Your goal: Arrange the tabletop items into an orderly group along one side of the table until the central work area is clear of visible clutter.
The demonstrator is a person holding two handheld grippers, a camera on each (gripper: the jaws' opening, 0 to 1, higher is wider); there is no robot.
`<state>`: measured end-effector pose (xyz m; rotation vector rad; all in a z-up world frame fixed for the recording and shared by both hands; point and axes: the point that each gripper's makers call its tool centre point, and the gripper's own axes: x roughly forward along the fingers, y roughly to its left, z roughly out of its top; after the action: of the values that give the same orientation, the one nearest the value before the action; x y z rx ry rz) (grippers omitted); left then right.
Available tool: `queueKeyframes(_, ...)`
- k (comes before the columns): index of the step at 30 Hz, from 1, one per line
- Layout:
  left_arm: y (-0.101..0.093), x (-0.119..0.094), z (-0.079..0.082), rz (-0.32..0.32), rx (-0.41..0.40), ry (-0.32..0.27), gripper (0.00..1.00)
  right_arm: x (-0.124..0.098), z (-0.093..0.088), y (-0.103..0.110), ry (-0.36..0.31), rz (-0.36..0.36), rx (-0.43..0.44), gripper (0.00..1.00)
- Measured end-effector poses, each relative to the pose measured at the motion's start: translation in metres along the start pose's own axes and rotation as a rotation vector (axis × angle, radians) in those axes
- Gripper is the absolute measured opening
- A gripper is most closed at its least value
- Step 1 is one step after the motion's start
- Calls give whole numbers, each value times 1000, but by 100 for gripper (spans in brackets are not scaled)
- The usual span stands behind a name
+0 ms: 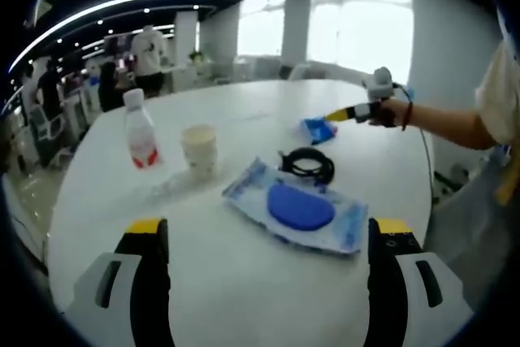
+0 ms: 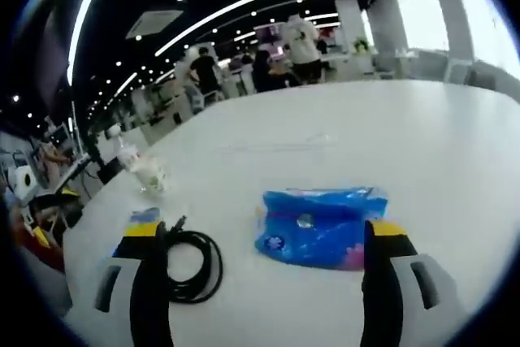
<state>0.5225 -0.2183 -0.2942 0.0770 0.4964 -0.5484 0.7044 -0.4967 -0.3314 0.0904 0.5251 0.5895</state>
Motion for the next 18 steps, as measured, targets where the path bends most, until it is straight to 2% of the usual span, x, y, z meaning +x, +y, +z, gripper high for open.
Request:
queueKeyframes(6,0,-2,5,3,3,-14,99,-2,-8,25,19,39,-1,100)
queueKeyframes(11,0,-3,5,5,1,-13,99,-1,-14,55,43,109,22,99)
queueKeyframes(15,1,-5,8,10,2,-27,99,5,-21,69,67,122,15,95)
queueKeyframes(18,0,-7,10,5,-18,-39,99,8,-24,81,80,136,-5,96)
